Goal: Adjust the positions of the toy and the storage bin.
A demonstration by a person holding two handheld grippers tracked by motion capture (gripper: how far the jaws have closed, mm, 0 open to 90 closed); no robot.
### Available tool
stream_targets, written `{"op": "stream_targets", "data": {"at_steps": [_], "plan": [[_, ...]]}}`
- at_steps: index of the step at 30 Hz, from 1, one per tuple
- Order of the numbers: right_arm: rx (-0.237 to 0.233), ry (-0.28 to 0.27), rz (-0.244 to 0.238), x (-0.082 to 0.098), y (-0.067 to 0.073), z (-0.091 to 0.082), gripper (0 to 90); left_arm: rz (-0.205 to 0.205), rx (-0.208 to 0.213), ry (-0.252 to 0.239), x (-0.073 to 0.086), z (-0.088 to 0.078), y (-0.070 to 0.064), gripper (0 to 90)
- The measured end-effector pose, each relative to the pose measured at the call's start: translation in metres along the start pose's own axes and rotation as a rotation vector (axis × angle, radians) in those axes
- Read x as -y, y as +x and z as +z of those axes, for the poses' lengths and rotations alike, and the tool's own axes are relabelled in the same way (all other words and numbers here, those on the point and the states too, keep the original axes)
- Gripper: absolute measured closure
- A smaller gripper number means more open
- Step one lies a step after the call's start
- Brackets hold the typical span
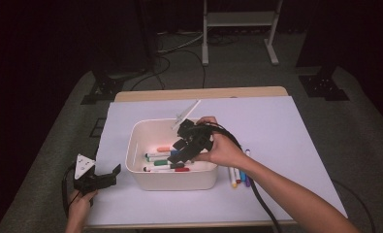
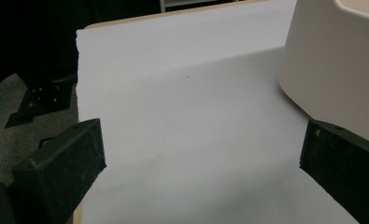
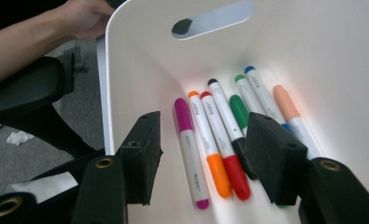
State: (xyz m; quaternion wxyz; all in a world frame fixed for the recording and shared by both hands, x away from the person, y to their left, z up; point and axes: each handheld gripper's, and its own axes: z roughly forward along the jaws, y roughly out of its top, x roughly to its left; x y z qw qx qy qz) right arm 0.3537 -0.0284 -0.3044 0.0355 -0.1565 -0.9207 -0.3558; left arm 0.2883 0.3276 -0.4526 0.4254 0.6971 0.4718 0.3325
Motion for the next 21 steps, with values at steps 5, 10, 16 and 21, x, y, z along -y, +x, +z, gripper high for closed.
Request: {"op": "stream_targets", "data": {"at_steps": [5, 10, 16, 21], "plan": [[0.02, -0.039, 0.02, 0.011, -0.004, -0.019, 40.8, 0.001, -0.001, 0.003, 0.0, 0.0, 0.0, 0.0], [0.046, -0.056, 0.037, 0.023, -0.007, -0.035, 39.4, 0.005, -0.002, 0.003, 0.0, 0.0, 0.0, 0.0], [0.076, -0.071, 0.079, 0.037, -0.013, -0.051, 38.3, 0.005, -0.002, 0.002, 0.0, 0.0, 0.0, 0.0], [0.1, -0.084, 0.12, 0.05, -0.019, -0.066, 37.7, 0.008, -0.003, 0.004, 0.0, 0.0, 0.0, 0.0]]}}
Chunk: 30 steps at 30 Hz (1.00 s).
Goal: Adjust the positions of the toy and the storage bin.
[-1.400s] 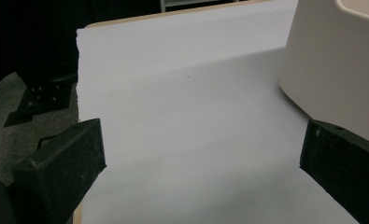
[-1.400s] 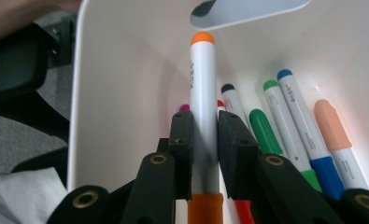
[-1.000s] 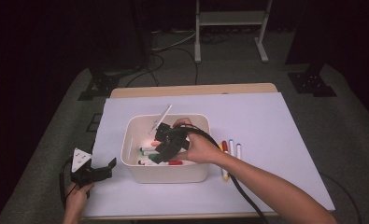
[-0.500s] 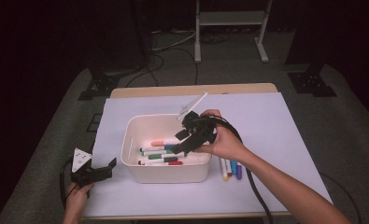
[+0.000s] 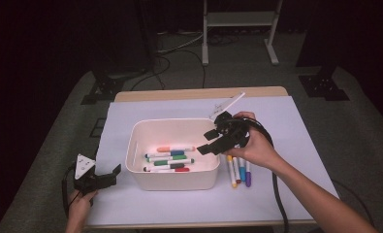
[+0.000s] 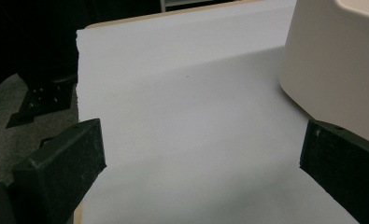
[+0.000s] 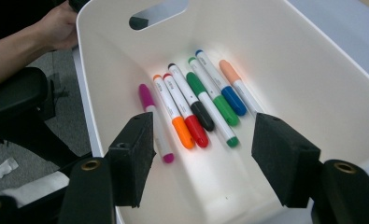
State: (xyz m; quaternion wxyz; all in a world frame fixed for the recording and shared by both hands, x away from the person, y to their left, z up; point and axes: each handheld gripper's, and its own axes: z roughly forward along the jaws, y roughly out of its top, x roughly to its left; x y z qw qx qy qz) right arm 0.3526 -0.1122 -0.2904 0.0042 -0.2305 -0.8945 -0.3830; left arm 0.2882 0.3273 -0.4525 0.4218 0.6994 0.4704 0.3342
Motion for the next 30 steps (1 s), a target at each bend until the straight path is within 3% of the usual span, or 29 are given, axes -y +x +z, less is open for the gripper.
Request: {"op": "stream_targets", "data": {"at_steps": [16, 21, 30], "plan": [[0.076, -0.047, 0.108, 0.048, -0.031, -0.038, 36.4, 0.001, -0.007, -0.003, 0.0, 0.0, 0.0, 0.0], [0.095, -0.05, 0.155, 0.065, -0.04, -0.04, 36.0, -0.002, -0.006, -0.005, 0.0, 0.0, -0.001, 0.0], [0.107, -0.031, 0.196, 0.088, -0.05, -0.033, 35.6, 0.0, -0.006, -0.004, 0.0, 0.0, 0.0, 0.0]]}}
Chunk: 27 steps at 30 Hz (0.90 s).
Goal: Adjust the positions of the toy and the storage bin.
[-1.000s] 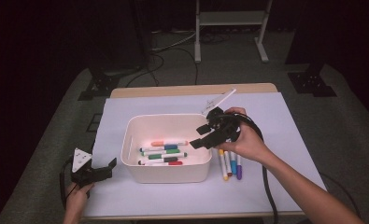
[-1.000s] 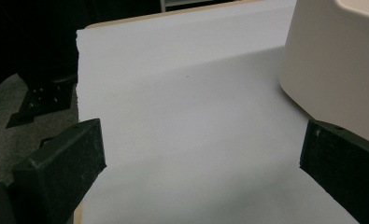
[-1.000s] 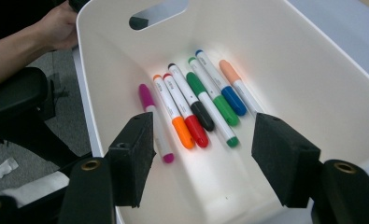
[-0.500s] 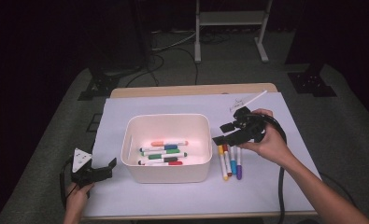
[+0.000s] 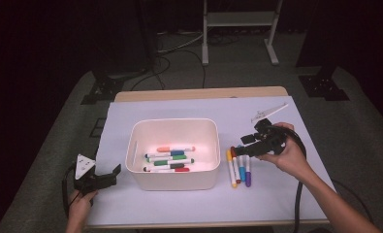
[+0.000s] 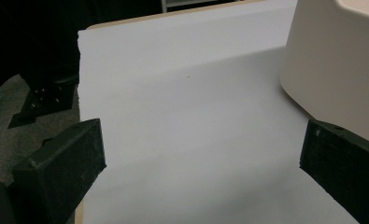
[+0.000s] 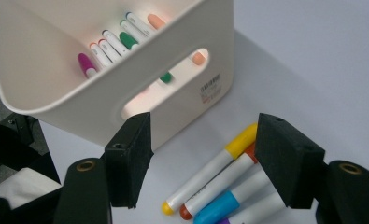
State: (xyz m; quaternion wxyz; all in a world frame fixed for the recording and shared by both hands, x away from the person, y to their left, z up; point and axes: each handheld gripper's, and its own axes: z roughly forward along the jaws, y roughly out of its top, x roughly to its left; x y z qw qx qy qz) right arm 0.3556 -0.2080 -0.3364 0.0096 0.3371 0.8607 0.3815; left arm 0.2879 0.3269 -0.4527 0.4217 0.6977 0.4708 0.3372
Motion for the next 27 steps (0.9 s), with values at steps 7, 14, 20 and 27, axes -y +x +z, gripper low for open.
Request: {"op": "stream_targets", "data": {"at_steps": [7, 14, 20, 27], "plan": [[0.02, 0.012, 0.025, 0.015, -0.008, 0.008, 35.4, 0.001, 0.001, 0.0, 0.0, 0.0, 0.0, 0.0], [0.053, 0.023, 0.039, 0.027, -0.014, 0.016, 36.2, 0.005, 0.001, -0.001, 0.0, 0.0, 0.0, 0.0], [0.09, 0.035, 0.047, 0.036, -0.019, 0.02, 37.2, 0.003, 0.004, -0.002, 0.0, 0.0, 0.0, 0.0], [0.135, 0.05, 0.068, 0.048, -0.026, 0.026, 42.7, 0.002, 0.002, 0.0, 0.0, 0.0, 0.0, 0.0]]}}
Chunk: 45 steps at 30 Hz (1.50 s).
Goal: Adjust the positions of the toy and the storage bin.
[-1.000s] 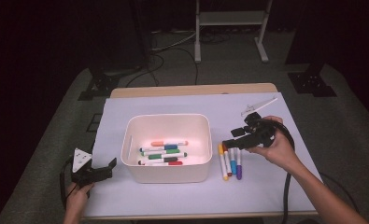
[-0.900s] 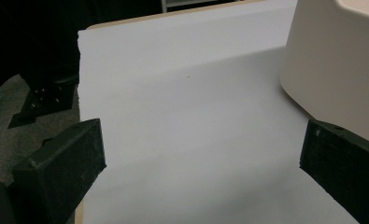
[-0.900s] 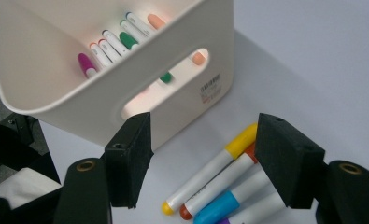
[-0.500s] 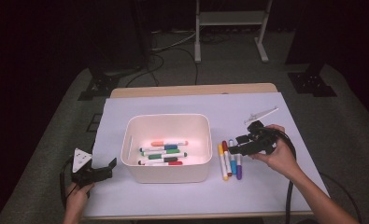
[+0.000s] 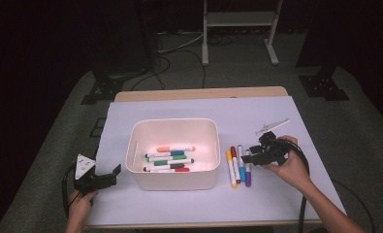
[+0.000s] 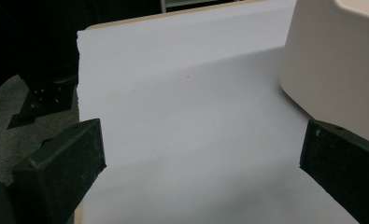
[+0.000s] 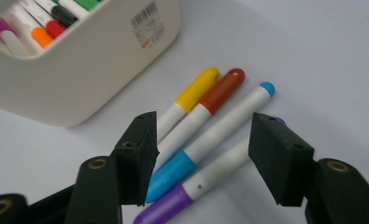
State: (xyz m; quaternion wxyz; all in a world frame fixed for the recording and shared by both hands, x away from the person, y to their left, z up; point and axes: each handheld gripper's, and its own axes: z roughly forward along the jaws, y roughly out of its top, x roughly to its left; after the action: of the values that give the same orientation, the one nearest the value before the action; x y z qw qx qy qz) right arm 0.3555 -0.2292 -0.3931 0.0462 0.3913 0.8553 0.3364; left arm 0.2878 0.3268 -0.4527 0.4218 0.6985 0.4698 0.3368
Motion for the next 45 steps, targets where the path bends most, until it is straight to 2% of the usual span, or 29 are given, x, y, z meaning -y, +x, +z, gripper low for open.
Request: {"op": "stream_targets", "data": {"at_steps": [3, 12, 16, 23, 30, 36, 39, 42, 45], "plan": [[0.03, 0.004, 0.009, 0.006, -0.002, 0.005, 45.9, 0.0, 0.0, -0.001, 0.0, 0.0, 0.0, 0.0], [0.076, 0.039, 0.054, 0.018, -0.007, 0.023, 49.9, 0.003, 0.0, -0.002, 0.0, 0.0, 0.0, 0.0], [0.105, 0.06, 0.059, 0.022, -0.009, 0.028, 50.7, 0.001, 0.001, -0.002, 0.0, 0.0, 0.0, 0.0], [0.148, 0.078, 0.08, 0.033, -0.012, 0.025, 53.6, 0.002, 0.001, -0.001, 0.0, 0.0, 0.0, 0.0], [0.223, 0.077, 0.072, 0.047, -0.016, 0.016, 67.6, 0.003, -0.001, -0.003, 0.0, 0.0, 0.0, 0.0], [0.234, 0.069, 0.074, 0.05, -0.018, 0.014, 75.1, 0.003, -0.001, -0.003, 0.0, 0.0, 0.0, 0.0], [0.218, 0.066, 0.085, 0.051, -0.02, 0.013, 75.4, 0.001, 0.0, 0.001, 0.0, 0.0, 0.0, 0.0], [0.177, 0.07, 0.103, 0.051, -0.021, 0.011, 75.6, 0.001, -0.001, 0.002, 0.0, 0.0, 0.0, 0.0], [0.151, 0.068, 0.099, 0.05, -0.018, 0.009, 75.6, 0.002, -0.002, 0.001, 0.0, 0.0, 0.0, 0.0]]}}
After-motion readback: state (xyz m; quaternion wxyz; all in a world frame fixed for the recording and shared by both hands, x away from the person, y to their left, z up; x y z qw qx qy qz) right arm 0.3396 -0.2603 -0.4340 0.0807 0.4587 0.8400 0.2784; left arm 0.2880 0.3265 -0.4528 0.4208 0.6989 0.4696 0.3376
